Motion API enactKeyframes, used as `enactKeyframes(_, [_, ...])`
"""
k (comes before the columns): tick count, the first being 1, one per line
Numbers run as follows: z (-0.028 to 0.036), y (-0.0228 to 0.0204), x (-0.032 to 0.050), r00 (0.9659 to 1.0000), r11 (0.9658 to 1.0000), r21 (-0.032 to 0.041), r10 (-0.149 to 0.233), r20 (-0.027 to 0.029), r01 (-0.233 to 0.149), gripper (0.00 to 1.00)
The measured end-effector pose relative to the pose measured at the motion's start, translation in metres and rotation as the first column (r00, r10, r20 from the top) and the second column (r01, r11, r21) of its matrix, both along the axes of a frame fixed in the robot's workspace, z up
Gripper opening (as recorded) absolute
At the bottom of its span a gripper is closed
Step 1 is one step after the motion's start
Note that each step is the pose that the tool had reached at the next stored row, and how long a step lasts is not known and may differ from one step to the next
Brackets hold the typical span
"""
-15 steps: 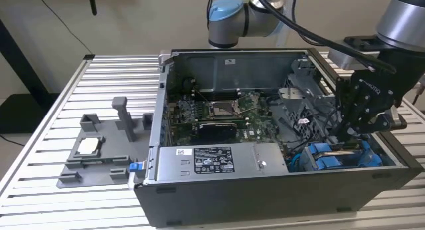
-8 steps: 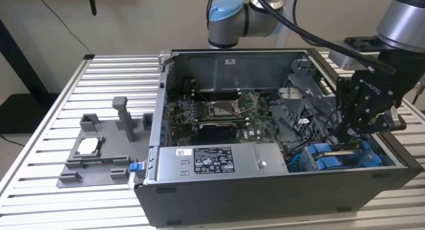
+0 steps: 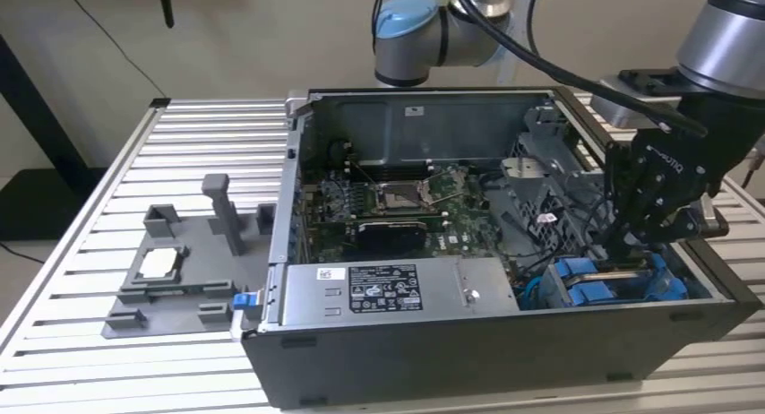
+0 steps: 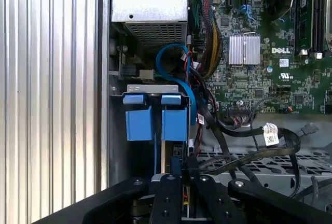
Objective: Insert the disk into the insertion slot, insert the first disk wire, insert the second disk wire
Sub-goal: 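Insert the second disk wire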
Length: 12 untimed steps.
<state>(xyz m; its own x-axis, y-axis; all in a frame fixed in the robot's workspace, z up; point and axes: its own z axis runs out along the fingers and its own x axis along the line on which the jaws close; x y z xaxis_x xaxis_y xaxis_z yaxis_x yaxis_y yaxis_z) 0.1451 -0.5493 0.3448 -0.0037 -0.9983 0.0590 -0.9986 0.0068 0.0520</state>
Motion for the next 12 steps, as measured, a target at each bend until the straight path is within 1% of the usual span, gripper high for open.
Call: enactKeyframes(12, [-0.0045, 0.0, 0.0006, 1.0, 1.0, 0.0002, 0.0, 0.0, 0.0, 0.16])
